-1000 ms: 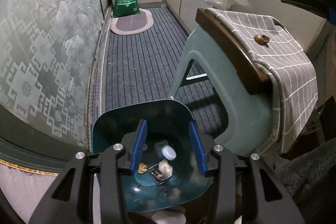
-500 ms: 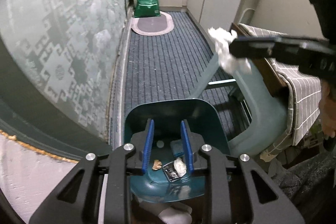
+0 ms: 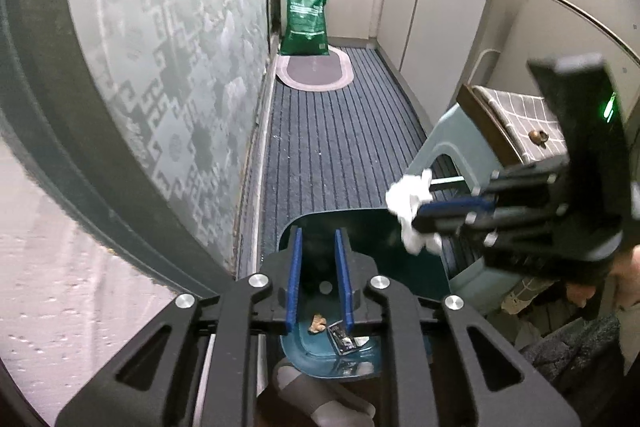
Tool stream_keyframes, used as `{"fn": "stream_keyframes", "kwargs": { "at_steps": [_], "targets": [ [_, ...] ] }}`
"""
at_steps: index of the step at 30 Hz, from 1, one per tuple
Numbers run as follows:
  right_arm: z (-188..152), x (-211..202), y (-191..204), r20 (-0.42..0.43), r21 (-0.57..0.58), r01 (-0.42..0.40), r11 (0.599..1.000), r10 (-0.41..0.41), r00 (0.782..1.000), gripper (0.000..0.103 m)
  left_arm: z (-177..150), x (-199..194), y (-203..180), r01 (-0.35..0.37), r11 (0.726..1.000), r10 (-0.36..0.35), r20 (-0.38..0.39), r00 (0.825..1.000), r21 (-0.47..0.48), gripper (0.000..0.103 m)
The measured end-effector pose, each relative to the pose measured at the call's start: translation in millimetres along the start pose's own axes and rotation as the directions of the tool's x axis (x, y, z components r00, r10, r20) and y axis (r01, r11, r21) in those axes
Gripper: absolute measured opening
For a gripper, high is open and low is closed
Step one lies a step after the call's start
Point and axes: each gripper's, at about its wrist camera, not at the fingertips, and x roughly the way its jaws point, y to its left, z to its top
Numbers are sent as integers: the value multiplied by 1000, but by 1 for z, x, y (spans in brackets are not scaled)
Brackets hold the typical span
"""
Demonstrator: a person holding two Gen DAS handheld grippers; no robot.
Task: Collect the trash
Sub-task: 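Carry white ball and tissues over the teal bin and release both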
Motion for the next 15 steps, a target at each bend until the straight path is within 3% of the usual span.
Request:
{"fn": "stream_keyframes", "kwargs": {
  "at_steps": [6,11,14,15],
  "targets": [
    [-14,24,8,-93,-39,11,999,-15,996,8,4,-13,3,-20,1000,20,34,999,-3,15],
    [-21,31,13,-121,-68,31,997,-39,992,11,10,-31,0,-47,999,48,91,995,-16,15],
    [-24,30,15,-115,-64,26,998,-33,993,23,14,-44,-2,-47,998,51,137,989,-33,16],
    [-23,29,15,-110,-62,25,998,-31,993,36,16,-47,-3,-49,998,54,152,987,-34,16]
  ]
}}
